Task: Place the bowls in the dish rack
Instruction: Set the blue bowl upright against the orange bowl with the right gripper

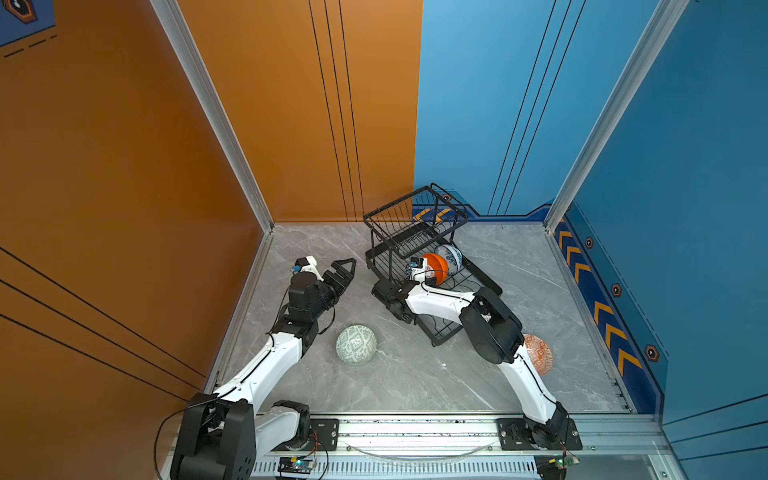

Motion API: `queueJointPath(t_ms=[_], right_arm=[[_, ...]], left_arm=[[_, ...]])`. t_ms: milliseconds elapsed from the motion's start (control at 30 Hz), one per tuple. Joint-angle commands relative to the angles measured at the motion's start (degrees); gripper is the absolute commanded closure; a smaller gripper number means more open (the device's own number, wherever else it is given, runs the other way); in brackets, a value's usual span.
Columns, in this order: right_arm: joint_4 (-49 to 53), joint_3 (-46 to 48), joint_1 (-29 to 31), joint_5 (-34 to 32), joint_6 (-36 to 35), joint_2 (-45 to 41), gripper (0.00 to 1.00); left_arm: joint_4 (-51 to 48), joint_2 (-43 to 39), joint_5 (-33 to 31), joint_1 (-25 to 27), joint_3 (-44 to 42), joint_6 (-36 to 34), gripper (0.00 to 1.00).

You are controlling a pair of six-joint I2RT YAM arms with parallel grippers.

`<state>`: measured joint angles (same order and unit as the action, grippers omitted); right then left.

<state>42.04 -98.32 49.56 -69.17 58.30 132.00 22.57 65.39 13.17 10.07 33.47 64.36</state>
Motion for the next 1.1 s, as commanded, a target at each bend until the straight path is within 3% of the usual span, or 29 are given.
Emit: queueJointPath(t_ms=[0,167,300,833,1000,1067], right_arm=[[2.8,-1.5,0.2,2.4,-1.2,0.4,0.96],[2.9,-1.8,0.2,3.6,-2.0,0.6,0.94],[2.9,-1.8,0.3,4.4,-2.1,0.3,0.83],[2.4,-0.3,0.8,6.1,-2.9,-3.8,0.77],[-0.2,1.9,1.5,6.5,-5.3,-6.2,0.62],[-1.7,3.3,1.6,7.1,-6.0,-7.4,0.61]], left_arm=[[0.7,0.0,1.1,-0.6,0.0,-0.6,0.02],[0.7,-0.3,1.0,-0.6,0.0,-0.7,0.02],[0.7,-0.6,1.0,-0.5,0.0,-0.9,0.02],[0.6,-1.9,0.3,0.1,-0.2,-0.9,0.02],[0.2,-2.3,-0.2,0.7,-0.3,-0.9,0.02],[-0.1,-2.6,-0.7,1.1,-0.3,-1.1,0.02]])
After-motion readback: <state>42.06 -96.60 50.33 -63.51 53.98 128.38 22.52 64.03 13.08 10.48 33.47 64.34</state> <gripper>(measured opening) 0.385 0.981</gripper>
